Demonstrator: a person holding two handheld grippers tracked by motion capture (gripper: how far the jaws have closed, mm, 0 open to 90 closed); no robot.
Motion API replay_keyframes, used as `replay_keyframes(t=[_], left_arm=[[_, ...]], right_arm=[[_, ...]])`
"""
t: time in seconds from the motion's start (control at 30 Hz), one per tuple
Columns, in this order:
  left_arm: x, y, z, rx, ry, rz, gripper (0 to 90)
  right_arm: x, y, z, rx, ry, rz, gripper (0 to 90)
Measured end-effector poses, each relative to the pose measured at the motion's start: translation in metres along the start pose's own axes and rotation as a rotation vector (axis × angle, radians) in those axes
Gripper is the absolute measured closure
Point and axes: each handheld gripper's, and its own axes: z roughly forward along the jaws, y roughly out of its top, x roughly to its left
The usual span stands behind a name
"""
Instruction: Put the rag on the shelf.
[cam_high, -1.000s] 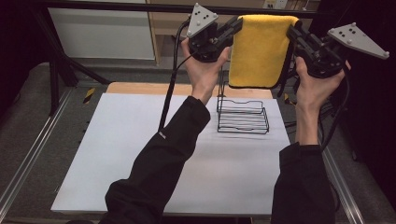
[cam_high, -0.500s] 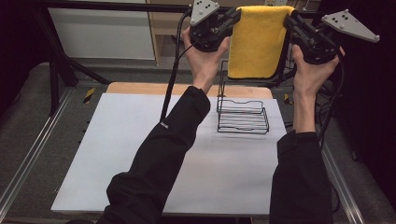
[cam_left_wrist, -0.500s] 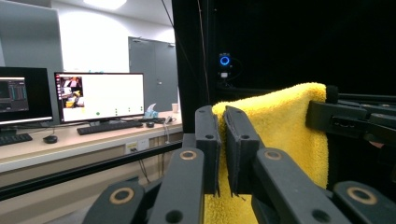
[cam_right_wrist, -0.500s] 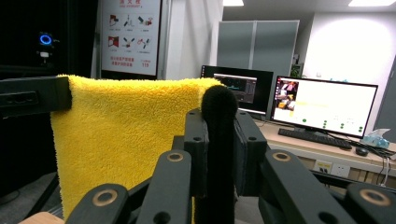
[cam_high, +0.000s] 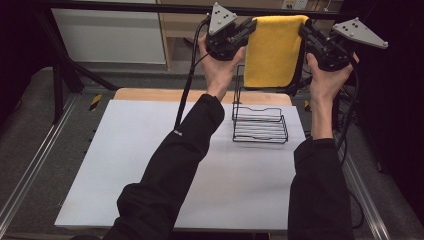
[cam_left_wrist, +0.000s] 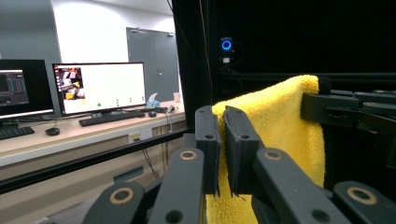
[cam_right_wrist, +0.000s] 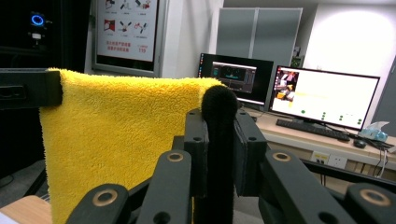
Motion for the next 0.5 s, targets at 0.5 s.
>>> replay_keyframes(t=[0.5], left_arm=[[0.0,-0.03,-0.003,0.057,-0.032,0.002,84.5]], right_arm=[[-0.001,-0.03,-0.005,0.054,0.025,0.009,78.5]])
